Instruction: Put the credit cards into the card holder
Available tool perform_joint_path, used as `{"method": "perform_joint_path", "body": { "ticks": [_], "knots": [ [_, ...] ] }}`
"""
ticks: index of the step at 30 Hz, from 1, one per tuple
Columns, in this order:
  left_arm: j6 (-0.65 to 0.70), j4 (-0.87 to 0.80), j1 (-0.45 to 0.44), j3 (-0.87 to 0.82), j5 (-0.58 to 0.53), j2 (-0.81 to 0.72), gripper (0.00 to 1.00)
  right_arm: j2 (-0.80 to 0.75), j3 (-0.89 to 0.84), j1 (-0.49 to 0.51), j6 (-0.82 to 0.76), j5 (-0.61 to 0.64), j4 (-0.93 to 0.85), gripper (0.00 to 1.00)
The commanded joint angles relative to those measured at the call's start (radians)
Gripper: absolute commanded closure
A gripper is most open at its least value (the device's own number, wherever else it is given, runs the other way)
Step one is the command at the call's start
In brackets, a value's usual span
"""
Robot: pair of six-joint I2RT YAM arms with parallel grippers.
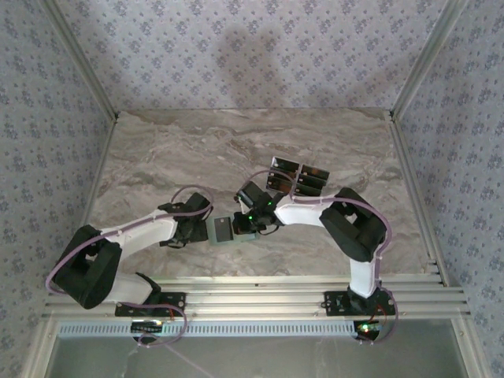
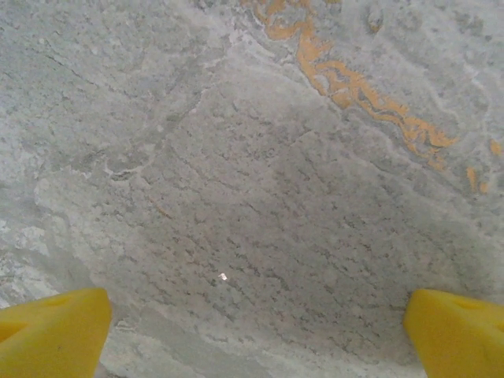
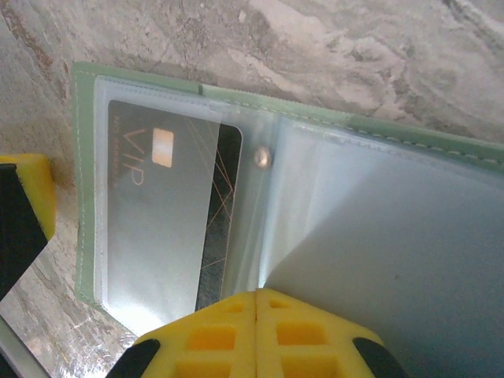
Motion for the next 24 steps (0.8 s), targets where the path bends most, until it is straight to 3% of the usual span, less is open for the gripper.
{"method": "perform_joint_path", "body": {
  "ticks": [1,24],
  "knots": [
    [0.024,0.079,0.000,0.031,0.051,0.011,0.02,-0.034,0.010,0.015,0.009,0.033,-0.068,0.93],
    [0.029,0.131,-0.001,-0.007,0.075,0.035,0.02,0.052,0.114,0.030,-0.017,0.031,-0.129,0.95]
  ]
}}
